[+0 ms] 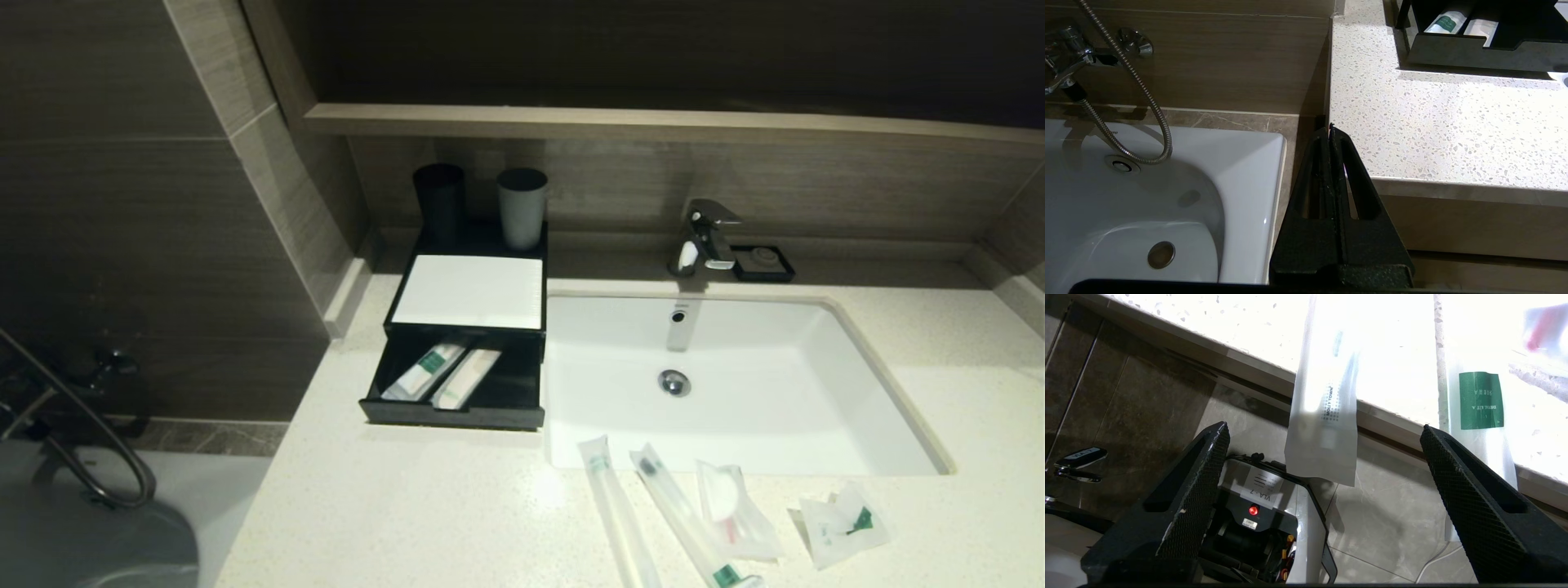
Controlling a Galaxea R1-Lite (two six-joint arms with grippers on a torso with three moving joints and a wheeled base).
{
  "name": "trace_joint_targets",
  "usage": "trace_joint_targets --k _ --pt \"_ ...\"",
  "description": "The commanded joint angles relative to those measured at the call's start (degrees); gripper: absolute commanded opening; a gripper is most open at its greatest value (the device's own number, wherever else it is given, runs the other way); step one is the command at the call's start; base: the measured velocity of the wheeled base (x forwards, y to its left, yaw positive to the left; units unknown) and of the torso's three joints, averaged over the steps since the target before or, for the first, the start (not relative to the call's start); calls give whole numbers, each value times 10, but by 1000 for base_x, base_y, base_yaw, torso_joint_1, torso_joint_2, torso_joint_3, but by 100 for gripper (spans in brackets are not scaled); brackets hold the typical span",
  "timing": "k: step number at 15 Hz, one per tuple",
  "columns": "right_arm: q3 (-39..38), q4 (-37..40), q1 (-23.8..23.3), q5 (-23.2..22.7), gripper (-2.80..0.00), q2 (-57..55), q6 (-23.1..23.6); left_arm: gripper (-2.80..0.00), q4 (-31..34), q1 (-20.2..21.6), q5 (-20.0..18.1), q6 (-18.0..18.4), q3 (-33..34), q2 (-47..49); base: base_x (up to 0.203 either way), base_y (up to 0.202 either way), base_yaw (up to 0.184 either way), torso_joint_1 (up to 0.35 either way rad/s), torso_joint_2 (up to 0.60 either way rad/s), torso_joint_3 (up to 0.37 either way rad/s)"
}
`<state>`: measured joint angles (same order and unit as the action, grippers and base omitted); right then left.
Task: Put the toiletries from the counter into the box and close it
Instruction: Pick up the bathroom toiletry
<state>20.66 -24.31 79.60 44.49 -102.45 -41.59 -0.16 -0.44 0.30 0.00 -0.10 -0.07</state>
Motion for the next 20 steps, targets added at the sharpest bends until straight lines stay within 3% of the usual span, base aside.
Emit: trace_joint_targets --k 1,9,15,20 --pt "-1 0 0 2 0 -11 -2 -280 0 0 0 0 0 1 0 0 0 0 0 0" --pt "-5 -3 3 8 0 -18 -6 -280 0 0 0 0 0 0 0 0 0 0 0 0" --pt "-29 -2 2 12 0 78 -4 -280 0 0 0 0 0 0 0 0 0 0 0 0" --pt "-29 12 0 10 0 206 62 -280 0 0 0 0 0 0 0 0 0 0 0 0"
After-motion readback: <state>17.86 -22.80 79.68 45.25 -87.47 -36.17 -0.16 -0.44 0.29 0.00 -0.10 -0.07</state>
